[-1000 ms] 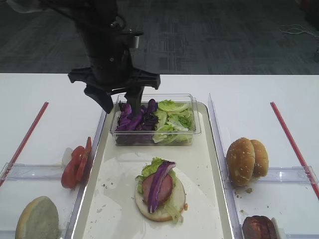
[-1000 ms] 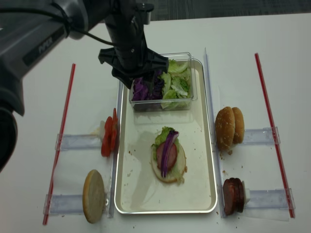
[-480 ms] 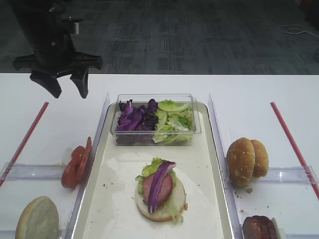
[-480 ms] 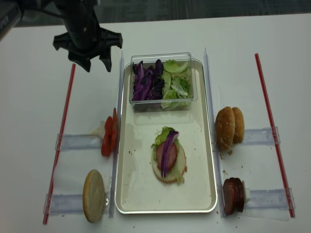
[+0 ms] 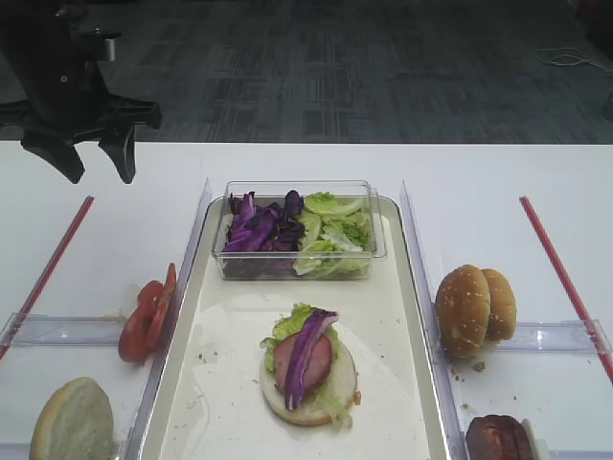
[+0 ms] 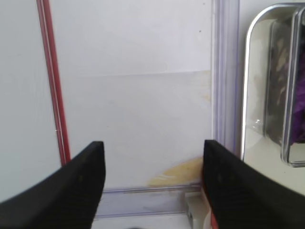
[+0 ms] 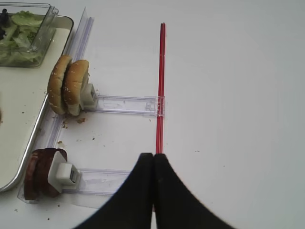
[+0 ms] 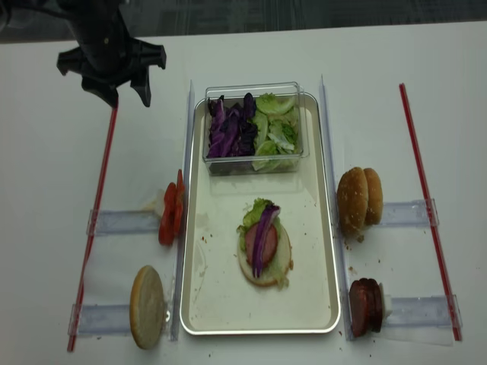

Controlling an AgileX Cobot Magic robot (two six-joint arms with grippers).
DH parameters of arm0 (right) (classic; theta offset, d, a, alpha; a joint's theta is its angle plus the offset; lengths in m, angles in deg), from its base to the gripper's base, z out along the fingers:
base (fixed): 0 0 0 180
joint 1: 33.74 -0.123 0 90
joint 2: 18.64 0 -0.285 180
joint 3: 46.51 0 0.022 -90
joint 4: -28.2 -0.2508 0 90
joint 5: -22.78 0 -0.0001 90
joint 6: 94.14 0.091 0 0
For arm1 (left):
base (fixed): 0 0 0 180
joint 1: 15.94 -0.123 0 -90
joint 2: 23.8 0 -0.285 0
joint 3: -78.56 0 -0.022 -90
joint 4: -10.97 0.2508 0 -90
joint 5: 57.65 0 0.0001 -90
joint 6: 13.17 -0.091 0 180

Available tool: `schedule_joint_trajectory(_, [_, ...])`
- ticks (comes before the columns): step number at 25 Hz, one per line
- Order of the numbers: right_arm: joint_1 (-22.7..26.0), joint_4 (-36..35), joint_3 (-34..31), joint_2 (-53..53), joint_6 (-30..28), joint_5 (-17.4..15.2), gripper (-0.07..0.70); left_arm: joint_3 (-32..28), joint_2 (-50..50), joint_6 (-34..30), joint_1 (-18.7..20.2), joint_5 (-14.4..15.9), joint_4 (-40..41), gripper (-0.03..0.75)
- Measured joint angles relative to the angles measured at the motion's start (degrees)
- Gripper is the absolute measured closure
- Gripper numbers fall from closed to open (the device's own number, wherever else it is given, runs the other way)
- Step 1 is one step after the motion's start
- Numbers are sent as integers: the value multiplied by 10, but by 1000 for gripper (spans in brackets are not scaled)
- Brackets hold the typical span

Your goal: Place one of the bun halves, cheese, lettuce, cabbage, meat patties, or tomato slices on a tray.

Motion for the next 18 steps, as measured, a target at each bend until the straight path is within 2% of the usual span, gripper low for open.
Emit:
schedule_joint_trajectory(6, [0,1,0,0,0,0,608,-41,58,-16,0,0,5,293])
schedule_joint_trajectory(18, [0,1,0,0,0,0,608,-211,276,-17,0,4,5,293])
